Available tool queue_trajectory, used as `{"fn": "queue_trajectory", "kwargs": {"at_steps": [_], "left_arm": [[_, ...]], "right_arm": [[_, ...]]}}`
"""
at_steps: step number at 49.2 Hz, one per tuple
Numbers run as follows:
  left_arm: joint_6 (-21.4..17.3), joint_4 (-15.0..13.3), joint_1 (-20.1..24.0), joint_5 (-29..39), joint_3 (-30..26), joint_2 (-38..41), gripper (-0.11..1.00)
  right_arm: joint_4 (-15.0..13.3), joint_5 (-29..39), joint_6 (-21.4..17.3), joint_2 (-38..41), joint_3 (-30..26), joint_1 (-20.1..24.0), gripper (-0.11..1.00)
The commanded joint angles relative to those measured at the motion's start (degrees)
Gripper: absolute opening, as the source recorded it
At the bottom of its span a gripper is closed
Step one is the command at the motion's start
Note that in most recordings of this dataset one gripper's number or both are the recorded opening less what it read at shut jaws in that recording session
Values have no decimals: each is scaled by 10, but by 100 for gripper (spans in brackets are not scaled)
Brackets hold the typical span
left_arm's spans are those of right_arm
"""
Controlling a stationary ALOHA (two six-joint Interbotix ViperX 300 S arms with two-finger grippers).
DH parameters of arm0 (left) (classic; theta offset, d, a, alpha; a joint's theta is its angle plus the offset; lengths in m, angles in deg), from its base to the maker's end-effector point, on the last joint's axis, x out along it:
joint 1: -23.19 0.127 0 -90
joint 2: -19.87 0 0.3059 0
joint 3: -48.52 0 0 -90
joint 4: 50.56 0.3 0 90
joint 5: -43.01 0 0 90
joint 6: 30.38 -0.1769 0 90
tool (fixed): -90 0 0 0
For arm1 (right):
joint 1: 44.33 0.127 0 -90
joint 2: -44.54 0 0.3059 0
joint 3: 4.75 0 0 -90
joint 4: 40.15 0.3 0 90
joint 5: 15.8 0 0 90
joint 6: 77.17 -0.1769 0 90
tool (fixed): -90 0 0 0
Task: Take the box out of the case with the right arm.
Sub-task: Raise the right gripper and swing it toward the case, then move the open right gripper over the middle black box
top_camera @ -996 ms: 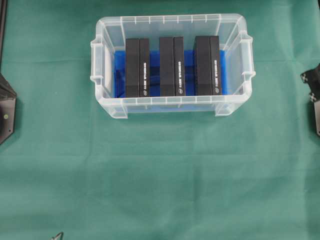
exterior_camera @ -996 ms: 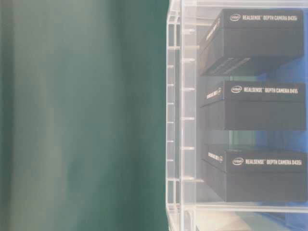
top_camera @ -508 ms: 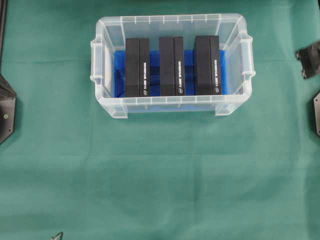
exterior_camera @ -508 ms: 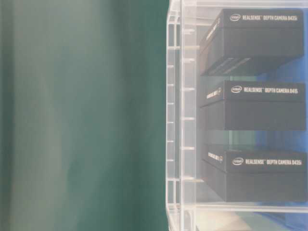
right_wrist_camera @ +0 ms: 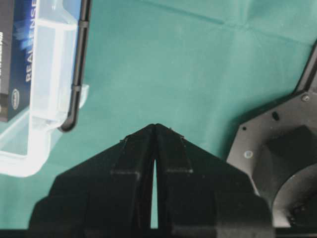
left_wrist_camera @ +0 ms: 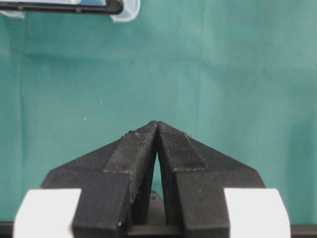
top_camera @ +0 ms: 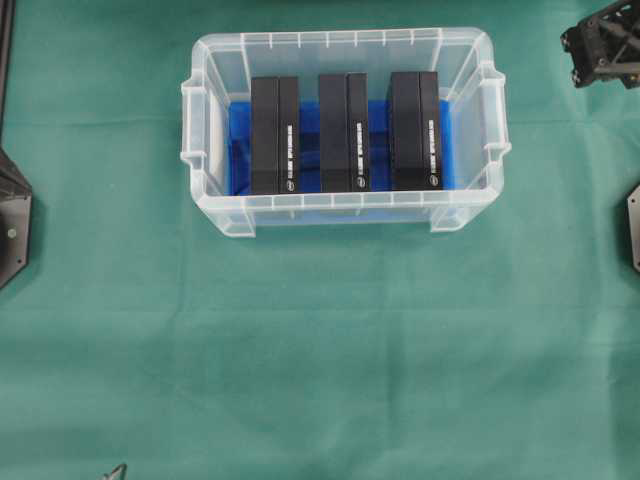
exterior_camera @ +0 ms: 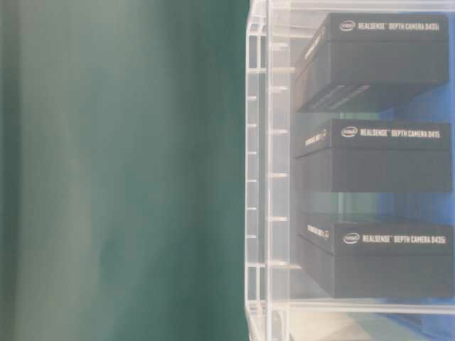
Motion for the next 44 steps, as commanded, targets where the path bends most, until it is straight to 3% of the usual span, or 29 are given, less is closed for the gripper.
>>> {"fn": "queue_trajectory", "kwargs": {"at_steps": [1,5,15,19,44], "left_arm": [[1,2,-1,-2,-15,2,2],[0,2,-2,-2,-15,2,2],[2,2,-2,-2,-15,3,2],[2,2,-2,-1,-15,3,2],[1,4,-2,2,-15,4,2]], "right_arm": [[0,-4,-1,-4,-11,-1,6],[0,-3,-5,-4,-10,-2,22],[-7,-1,-31,-2,-5,-2,82],[-13,2,-33,-2,-4,-2,95],[-22,4,-35,0,-2,-1,96]]}}
